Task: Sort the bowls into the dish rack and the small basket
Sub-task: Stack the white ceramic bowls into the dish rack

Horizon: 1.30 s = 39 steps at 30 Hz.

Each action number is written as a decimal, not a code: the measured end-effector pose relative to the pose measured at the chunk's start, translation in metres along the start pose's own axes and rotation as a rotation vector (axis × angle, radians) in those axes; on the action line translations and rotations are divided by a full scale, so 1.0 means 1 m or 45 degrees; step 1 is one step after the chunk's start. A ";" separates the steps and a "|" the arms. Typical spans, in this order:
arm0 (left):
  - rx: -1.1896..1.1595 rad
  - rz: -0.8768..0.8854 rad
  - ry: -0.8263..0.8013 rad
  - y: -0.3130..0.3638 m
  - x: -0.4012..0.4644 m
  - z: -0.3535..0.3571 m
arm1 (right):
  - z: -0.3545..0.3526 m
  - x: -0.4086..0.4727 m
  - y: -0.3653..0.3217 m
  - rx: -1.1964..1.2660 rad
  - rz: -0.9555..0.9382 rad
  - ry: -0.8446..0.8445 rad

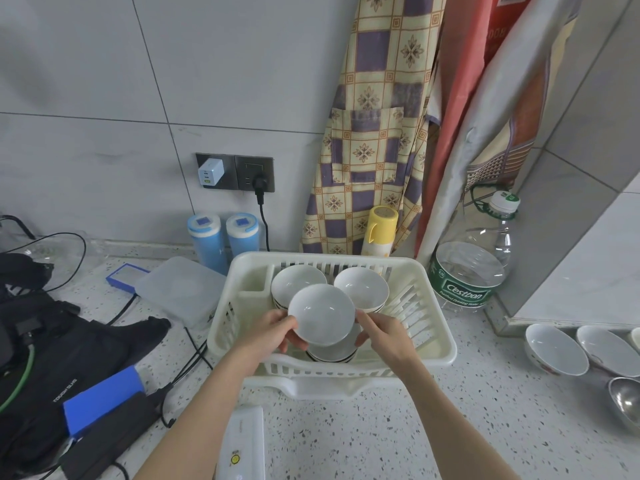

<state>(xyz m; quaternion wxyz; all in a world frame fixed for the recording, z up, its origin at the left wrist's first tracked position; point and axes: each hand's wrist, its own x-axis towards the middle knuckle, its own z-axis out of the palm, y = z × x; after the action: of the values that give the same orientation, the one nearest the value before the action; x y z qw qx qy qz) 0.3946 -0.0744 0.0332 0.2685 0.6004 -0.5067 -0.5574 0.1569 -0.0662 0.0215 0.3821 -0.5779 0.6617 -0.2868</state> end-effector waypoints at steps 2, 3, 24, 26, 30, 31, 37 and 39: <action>0.025 -0.024 -0.067 0.003 0.003 0.005 | -0.002 -0.001 0.002 0.147 -0.024 -0.047; 0.045 -0.033 -0.086 0.004 0.004 0.007 | -0.003 -0.001 0.002 0.191 -0.030 -0.064; 0.639 0.049 0.173 -0.020 0.028 0.017 | -0.003 0.011 0.007 -0.091 0.058 -0.181; 0.656 0.047 0.196 -0.020 0.027 0.017 | -0.002 0.010 0.007 -0.049 0.063 -0.170; 0.696 0.054 0.198 -0.018 0.027 0.017 | -0.002 0.011 0.010 -0.047 0.058 -0.156; 0.702 0.062 0.205 -0.018 0.026 0.017 | -0.002 0.011 0.010 -0.042 0.059 -0.154; 0.764 0.105 0.243 -0.021 0.029 0.019 | -0.001 0.012 0.010 -0.093 0.052 -0.154; 0.772 0.110 0.255 -0.022 0.029 0.020 | -0.001 0.012 0.010 -0.138 0.057 -0.159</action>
<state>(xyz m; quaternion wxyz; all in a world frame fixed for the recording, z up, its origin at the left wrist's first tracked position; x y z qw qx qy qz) 0.3792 -0.0882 -0.0022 0.1492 0.6828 -0.6458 -0.3072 0.1506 -0.0762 0.0117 0.3972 -0.5996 0.6637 -0.2054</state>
